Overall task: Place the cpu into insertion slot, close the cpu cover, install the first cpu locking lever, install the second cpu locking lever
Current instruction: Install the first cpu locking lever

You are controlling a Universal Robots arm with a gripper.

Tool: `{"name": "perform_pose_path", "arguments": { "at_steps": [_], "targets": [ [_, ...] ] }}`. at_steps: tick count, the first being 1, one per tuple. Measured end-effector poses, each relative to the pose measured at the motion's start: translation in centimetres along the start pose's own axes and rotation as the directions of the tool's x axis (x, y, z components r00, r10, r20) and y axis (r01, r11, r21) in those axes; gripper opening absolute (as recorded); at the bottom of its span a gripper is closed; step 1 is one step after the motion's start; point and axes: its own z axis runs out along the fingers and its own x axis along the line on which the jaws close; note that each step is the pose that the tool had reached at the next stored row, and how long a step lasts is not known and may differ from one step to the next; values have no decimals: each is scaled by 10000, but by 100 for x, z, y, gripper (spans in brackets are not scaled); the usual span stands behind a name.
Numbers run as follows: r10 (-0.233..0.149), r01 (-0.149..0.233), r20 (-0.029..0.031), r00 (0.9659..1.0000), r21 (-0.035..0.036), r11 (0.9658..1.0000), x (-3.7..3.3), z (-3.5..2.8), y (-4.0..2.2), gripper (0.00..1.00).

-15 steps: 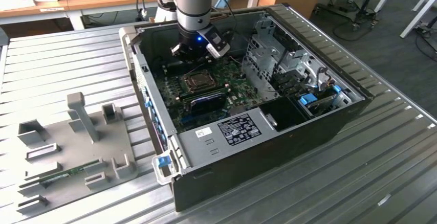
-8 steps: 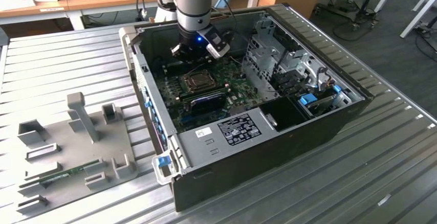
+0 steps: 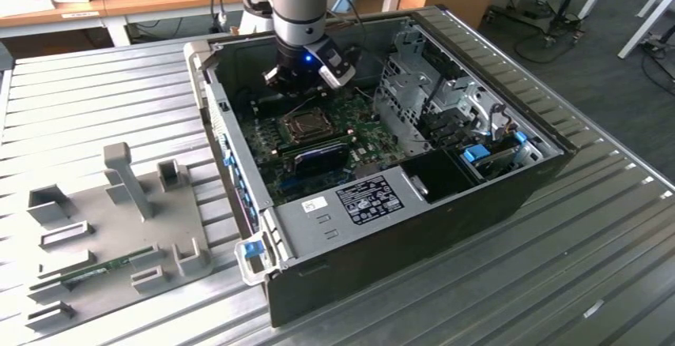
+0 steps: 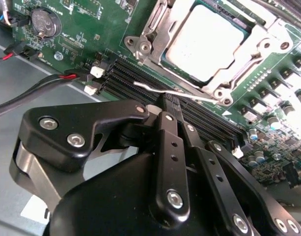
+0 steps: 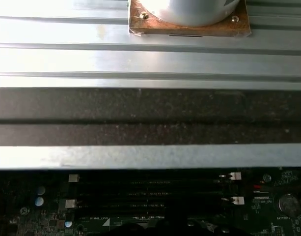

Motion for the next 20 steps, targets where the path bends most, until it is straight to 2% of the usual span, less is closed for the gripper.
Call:
{"name": "perform_pose_path", "arguments": {
  "at_steps": [6,10,15,20],
  "targets": [
    [-1,1,0,10000,2,10000,-10,-79,19,11],
    [-2,2,3,10000,0,10000,-7,-81,19,11],
    [-13,13,53,10000,0,10000,31,-86,19,11],
    [-17,17,65,10000,-3,10000,43,-82,13,11]
  ]
}}
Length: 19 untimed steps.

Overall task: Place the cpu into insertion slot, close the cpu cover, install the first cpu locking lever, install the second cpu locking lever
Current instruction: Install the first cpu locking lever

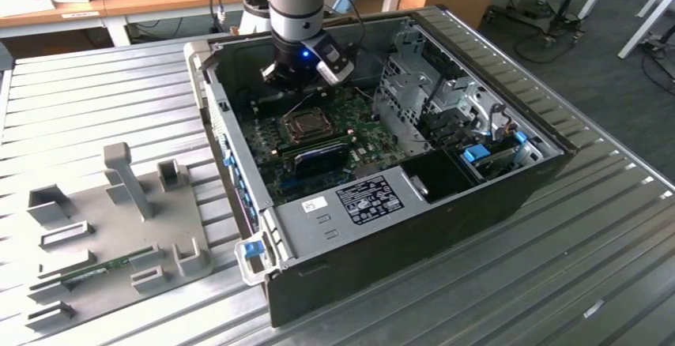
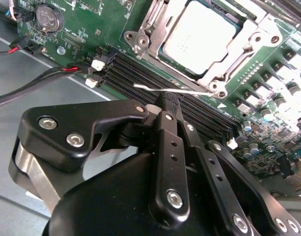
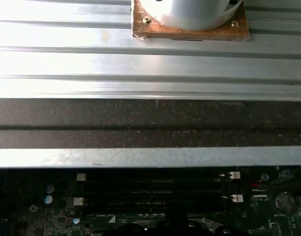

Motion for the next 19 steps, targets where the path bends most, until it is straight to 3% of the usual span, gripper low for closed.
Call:
{"name": "perform_pose_path", "arguments": {
  "at_steps": [12,19],
  "targets": [
    [0,0,7,10000,2,10000,3,20,-21,11],
    [-4,4,20,10000,1,10000,10,73,-34,11]
  ]
}}
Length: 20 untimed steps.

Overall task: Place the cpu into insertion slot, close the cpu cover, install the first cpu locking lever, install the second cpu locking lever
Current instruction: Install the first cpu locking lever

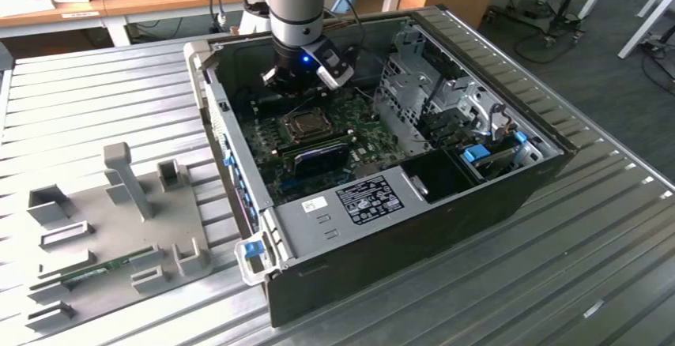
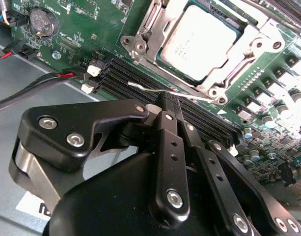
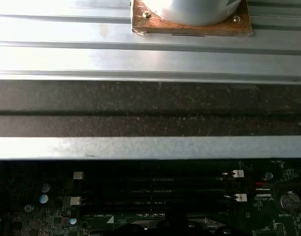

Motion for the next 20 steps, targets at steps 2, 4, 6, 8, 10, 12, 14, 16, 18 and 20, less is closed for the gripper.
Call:
{"name": "perform_pose_path", "arguments": {
  "at_steps": [2,4,6,8,10,12,14,16,18,20],
  "targets": [
    [1,-1,0,10000,0,10000,1,8,-2,11],
    [0,0,-1,10000,0,10000,-2,14,-5,11],
    [0,0,-1,10000,1,10000,-7,20,-6,11],
    [0,0,-1,10000,0,10000,-15,28,-8,11],
    [0,0,-1,10000,0,10000,-23,34,-10,11],
    [0,0,-1,10000,0,10000,-30,41,-11,11],
    [1,-1,-1,10000,0,10000,-36,48,-13,11],
    [0,0,0,10000,0,10000,-41,55,-14,11],
    [1,-1,-1,10000,0,10000,-44,62,-16,11],
    [1,-1,0,10000,0,10000,-47,71,-18,11]
  ]
}}
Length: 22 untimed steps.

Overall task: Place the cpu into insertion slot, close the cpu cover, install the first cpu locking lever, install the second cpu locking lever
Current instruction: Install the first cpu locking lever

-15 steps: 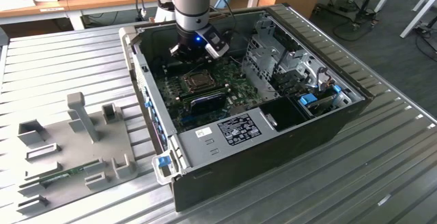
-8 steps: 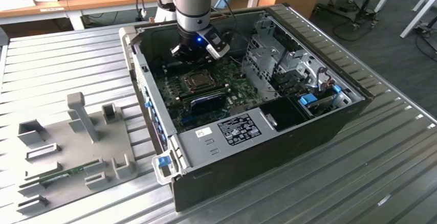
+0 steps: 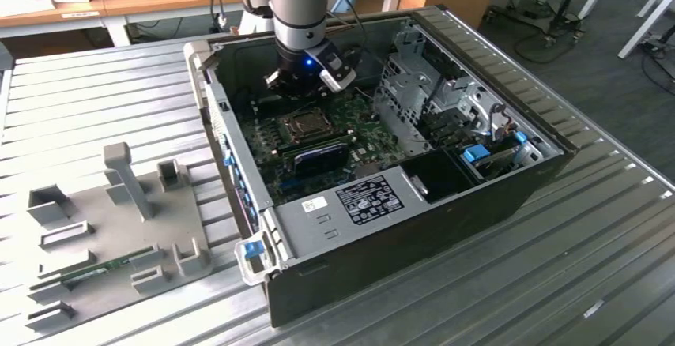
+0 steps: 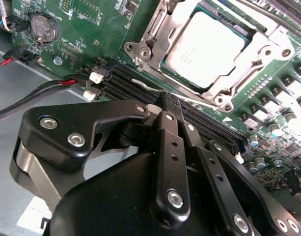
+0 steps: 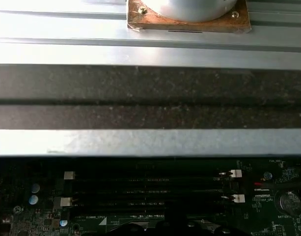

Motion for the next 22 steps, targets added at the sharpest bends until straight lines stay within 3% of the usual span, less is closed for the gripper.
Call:
{"name": "perform_pose_path", "arguments": {
  "at_steps": [22],
  "targets": [
    [0,0,0,10000,0,10000,-10,95,-23,11]
  ]
}}
